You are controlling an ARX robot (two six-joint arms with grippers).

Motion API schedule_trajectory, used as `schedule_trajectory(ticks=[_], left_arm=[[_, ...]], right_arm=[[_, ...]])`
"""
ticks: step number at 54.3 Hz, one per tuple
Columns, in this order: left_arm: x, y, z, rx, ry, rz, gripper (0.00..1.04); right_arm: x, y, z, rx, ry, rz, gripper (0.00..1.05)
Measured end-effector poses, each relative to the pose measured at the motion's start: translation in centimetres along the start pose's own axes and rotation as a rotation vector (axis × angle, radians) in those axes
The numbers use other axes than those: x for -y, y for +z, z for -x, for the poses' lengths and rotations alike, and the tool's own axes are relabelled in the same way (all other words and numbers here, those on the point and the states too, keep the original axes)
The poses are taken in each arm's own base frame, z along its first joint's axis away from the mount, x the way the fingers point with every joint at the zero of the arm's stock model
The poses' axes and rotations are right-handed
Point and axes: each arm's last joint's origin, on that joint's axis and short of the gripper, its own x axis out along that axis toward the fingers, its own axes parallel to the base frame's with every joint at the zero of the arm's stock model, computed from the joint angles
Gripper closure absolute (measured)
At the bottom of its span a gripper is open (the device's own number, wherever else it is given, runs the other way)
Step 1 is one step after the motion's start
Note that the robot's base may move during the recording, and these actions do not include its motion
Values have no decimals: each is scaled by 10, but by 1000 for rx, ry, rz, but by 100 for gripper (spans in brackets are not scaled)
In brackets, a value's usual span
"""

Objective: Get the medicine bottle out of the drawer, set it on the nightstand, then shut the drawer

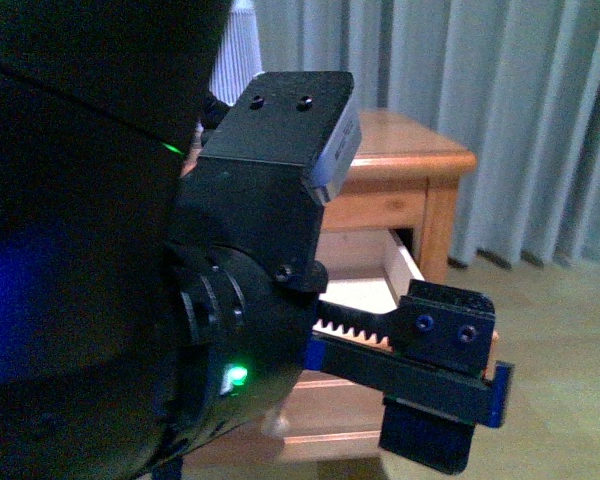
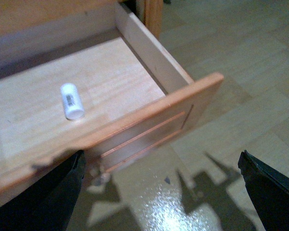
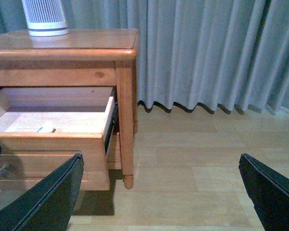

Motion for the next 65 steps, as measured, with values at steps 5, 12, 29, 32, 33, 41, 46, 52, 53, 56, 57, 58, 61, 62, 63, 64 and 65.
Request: schedule_trajectory(ticks=[5,12,29,32,33,41,46,52,53,56,57,58,61,62,63,64,65], left_arm=[[-15,13,16,70,17,-20,7],[-45,32,33,228,86,-55,7],[-123,31,37,265,323,-65,7],[-135,34,48,273,356,-60,7],[-137,35,51,280,363,-59,7],[-152,48,104,347,399,-57,7],[-141,44,143,391,353,-66,7],[-122,25,176,386,290,-41,7],[-118,21,180,384,283,-38,7],[-110,7,194,391,326,-7,12],[-109,2,198,402,383,14,15],[-108,-2,201,414,425,31,19],[-106,-12,206,444,507,61,27],[-106,-16,207,454,522,71,31],[-106,-19,207,460,532,76,34],[-105,-23,206,462,535,80,38],[-105,-27,204,460,533,84,42]], right_arm=[[0,0,0,0,0,0,7],[0,0,0,0,0,0,7],[0,0,0,0,0,0,7],[0,0,0,0,0,0,7],[0,0,0,0,0,0,7],[0,0,0,0,1,0,7],[0,0,0,0,0,0,7],[0,0,0,0,1,0,7],[0,0,0,0,1,0,7],[0,0,0,0,1,0,7],[0,0,0,0,0,0,7],[0,0,0,0,0,0,7],[0,0,0,0,0,0,7],[0,0,0,0,0,0,7],[0,0,0,0,0,0,7],[0,0,0,0,0,0,7],[0,0,0,0,2,0,7]])
